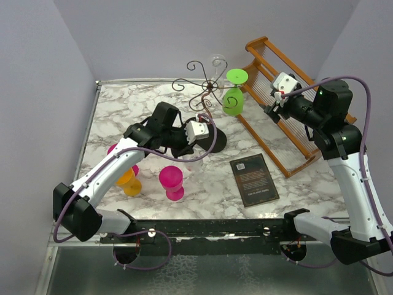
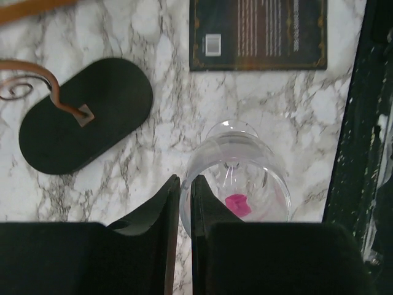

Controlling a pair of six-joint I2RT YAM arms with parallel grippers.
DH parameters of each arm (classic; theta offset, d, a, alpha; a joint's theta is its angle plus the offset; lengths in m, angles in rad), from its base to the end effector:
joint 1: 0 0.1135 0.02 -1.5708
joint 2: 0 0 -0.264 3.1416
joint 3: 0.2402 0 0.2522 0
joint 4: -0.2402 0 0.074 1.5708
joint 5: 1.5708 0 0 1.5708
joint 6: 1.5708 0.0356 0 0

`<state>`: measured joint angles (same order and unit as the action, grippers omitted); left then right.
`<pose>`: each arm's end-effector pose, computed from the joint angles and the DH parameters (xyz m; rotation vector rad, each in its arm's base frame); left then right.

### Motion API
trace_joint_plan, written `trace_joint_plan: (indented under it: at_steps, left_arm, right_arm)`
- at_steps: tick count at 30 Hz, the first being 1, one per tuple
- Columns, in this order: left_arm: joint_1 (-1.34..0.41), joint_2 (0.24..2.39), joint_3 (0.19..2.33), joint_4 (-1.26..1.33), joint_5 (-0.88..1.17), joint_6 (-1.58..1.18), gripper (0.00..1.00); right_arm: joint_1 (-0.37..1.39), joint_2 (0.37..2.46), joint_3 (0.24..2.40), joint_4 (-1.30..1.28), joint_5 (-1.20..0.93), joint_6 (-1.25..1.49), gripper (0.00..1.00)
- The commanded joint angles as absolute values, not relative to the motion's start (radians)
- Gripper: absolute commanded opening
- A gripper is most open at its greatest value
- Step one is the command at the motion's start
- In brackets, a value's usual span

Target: Place the wine glass upside down on the wine glass rack

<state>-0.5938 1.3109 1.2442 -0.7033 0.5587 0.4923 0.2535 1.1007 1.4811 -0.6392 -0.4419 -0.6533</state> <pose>0.2177 -0.1697 0.3396 1.4155 1.8094 -0.7023 0.1978 0.0670 0.4683 -1.0560 1.4649 0.1198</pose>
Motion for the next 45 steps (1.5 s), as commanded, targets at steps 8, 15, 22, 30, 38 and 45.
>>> trace_joint_plan:
  at_steps: [8, 15, 22, 30, 38, 45]
  left_arm:
    - [-0.601, 1.279, 1.624, -0.576, 0.809, 0.109, 0.0]
    - [-0.601, 1.342, 1.866, -0.501, 0.62, -0.06, 0.0]
    - [-0.601, 1.398, 2.009, -0.47, 0.4, -0.11, 0.0]
    - [-0.598, 1.447, 2.045, -0.413, 0.284, -0.114, 0.0]
    - [-0.597, 1.463, 2.055, -0.402, 0.245, -0.117, 0.0]
    - [-0.597, 1.467, 2.056, -0.396, 0.242, -0.119, 0.0]
  right_arm:
    - [0.249, 1.148, 1.559, -0.625, -0.653, -0.368, 0.66]
    - [0.221, 1.183, 1.664, -0.533, -0.632, -0.055, 0.58]
    - [0.196, 1.231, 1.782, -0.519, -0.624, 0.097, 0.56]
    - [0.197, 1.3, 1.784, -0.497, -0.659, 0.213, 0.53]
    - [0.198, 1.303, 1.69, -0.463, -0.602, 0.283, 0.48]
    - [0.197, 1.308, 1.619, -0.428, -0.634, 0.34, 0.42]
